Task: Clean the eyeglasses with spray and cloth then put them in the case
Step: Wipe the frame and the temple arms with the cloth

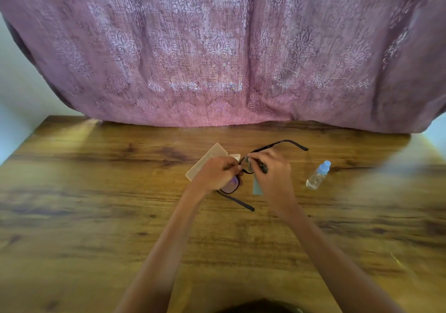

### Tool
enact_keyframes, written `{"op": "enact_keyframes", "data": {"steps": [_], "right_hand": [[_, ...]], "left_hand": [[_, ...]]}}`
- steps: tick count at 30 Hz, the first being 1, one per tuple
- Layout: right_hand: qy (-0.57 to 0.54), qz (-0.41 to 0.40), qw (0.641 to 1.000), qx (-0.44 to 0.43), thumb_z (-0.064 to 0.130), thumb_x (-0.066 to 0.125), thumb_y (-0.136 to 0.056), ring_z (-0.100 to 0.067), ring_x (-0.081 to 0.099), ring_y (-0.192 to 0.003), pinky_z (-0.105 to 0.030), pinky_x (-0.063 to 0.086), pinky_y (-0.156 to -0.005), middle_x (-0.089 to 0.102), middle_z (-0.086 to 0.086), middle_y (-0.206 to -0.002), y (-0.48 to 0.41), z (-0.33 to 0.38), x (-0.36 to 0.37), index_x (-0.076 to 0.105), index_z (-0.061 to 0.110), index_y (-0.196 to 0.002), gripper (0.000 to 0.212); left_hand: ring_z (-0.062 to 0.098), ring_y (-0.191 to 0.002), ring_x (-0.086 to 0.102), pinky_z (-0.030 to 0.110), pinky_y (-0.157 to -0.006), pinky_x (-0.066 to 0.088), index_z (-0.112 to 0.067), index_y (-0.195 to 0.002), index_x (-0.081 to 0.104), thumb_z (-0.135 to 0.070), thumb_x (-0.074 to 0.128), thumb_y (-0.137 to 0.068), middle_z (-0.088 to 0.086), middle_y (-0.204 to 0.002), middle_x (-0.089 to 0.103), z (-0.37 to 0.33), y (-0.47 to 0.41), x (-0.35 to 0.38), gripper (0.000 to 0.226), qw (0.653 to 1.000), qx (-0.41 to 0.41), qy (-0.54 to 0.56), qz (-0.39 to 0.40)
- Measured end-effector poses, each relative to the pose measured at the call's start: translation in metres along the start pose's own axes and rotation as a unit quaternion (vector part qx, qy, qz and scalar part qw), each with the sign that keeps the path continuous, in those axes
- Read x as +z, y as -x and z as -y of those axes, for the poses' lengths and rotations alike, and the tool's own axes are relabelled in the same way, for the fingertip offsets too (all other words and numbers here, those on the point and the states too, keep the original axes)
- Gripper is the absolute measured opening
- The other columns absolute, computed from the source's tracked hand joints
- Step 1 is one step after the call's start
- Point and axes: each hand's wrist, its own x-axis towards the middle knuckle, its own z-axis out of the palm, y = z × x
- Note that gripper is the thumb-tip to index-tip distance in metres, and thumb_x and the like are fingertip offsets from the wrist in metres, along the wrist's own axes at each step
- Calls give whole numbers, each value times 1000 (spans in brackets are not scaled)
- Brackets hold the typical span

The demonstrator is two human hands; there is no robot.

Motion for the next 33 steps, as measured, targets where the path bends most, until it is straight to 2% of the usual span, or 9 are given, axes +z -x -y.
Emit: {"op": "enact_keyframes", "data": {"steps": [3,6,10,14,16,20,24,29,33], "right_hand": [[-21,41,999,-17,-1,71,-84,-21,65,-78,-19,46,-69,69,-11,-88,3,3,2,76,1,-94,12],[-34,59,998,-16,-2,69,-85,-20,65,-79,-18,45,-70,69,-12,-89,3,5,2,76,1,-95,12],[-24,92,995,-29,0,68,-86,-22,63,-77,-29,49,-67,67,-13,-89,5,2,-3,75,1,-99,14],[-13,98,995,-27,1,67,-87,-21,60,-76,-21,41,-67,65,-13,-87,8,-2,-6,75,0,-100,14],[-1,82,996,-22,1,67,-88,-18,59,-76,-18,38,-67,65,-12,-86,7,-5,-7,75,0,-98,13],[12,45,999,0,0,68,-87,-22,63,-78,-24,46,-69,67,-13,-90,5,-9,-7,75,-2,-97,12],[5,67,997,-24,0,69,-85,-21,62,-75,-27,48,-65,66,-11,-86,11,-6,-5,75,-1,-95,11],[6,87,996,-35,-3,67,-86,-25,61,-77,-33,49,-68,66,-13,-88,12,-4,2,75,0,-98,14],[13,35,999,0,0,65,-89,-23,62,-76,-26,47,-68,65,-12,-89,8,-7,3,74,-1,-97,12]], "left_hand": [[23,-93,65,43,-90,48,-6,-89,73,-18,55,-95,9,-92,74,-1,-1,-1,22,1000,-5,-2,-3],[23,-95,64,42,-90,47,-6,-90,73,-18,56,-94,9,-93,73,1,-2,-2,21,1000,-7,-5,-3],[16,-90,62,27,-79,44,-7,-91,72,-19,54,-95,4,-93,73,3,-2,-6,22,1000,-14,7,-1],[8,-85,59,14,-70,39,-10,-90,72,-19,54,-96,0,-91,73,5,-1,-7,21,1000,-14,6,5],[8,-86,60,16,-73,40,-9,-91,73,-19,55,-96,-1,-89,72,5,0,-7,21,1000,-14,13,6],[10,-87,62,24,-81,43,-9,-88,73,-19,55,-95,-1,-86,73,5,1,-6,21,999,-18,27,9],[10,-83,61,24,-77,43,-5,-88,72,-17,55,-95,1,-84,72,5,0,-5,22,999,-17,28,5],[11,-87,60,27,-80,42,-13,-85,71,-17,54,-95,1,-89,70,6,-1,-3,20,1000,-29,5,5],[13,-90,60,29,-82,42,-10,-86,71,-18,54,-95,1,-89,70,8,0,-3,22,999,-32,9,6]]}}
